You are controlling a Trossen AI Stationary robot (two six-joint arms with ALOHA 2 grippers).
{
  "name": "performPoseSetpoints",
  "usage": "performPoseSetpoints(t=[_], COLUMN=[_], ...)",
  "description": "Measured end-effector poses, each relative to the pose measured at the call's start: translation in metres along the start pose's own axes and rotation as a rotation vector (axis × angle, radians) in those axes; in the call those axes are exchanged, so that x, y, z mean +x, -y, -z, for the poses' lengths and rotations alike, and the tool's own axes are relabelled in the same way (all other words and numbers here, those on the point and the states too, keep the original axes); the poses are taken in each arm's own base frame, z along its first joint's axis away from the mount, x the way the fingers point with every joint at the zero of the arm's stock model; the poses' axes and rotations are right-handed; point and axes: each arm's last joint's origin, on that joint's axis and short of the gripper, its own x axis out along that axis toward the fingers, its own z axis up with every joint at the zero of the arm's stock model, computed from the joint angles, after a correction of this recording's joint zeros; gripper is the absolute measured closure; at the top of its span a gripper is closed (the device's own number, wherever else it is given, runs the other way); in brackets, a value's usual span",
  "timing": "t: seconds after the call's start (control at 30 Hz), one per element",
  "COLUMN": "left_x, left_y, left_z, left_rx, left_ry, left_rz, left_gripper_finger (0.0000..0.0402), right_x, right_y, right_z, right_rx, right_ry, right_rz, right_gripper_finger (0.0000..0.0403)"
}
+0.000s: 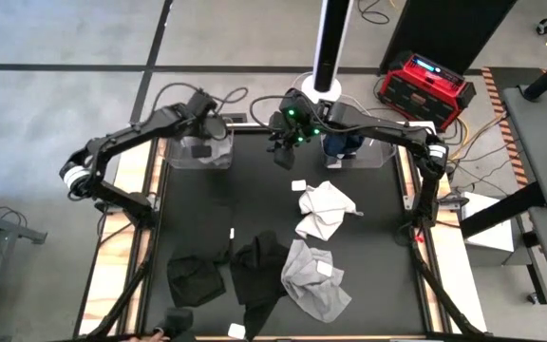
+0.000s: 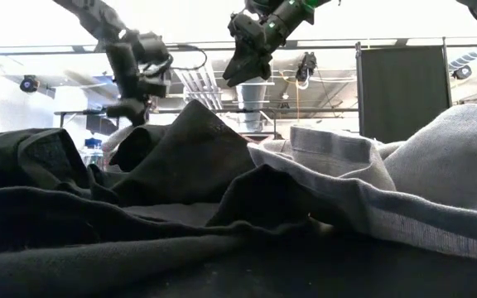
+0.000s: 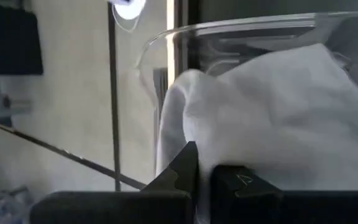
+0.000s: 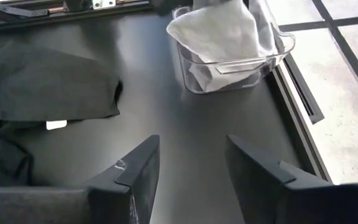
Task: Sort towels by color in basket
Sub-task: Put the top gray towel into the left transparent bin
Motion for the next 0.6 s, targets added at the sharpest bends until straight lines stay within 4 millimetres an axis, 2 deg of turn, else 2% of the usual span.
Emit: performPoseSetpoints(t=[0.17,0.27,0.43,0.6], left_x=[0.016,0.016,0.012,0.011], left_y=[0.009,0.01,0.003,0.003], left_z=[0.001,-0.001,-0.004,-0.005], left_rx=[0.016,-0.016,-0.134,-0.176], left_ry=[0.075,0.137,0.155,0.157], left_rz=[-0.037,-0.009,-0.022,-0.021], left_gripper_finger=[0.0402,0.0402,0.0402,0.0389], right_x=[0.001,0.002,0.005,0.007], right_y=[0.0,0.0,0.001,0.001], right_z=[0.0,0.001,0.003,0.004], right_rx=[-0.001,0.0,0.001,-0.001], right_ry=[0.004,0.01,0.009,0.016], right_rz=[0.001,0.001,0.001,0.002], right_gripper_finger=[0.0234,0.0231,0.0222,0.0218])
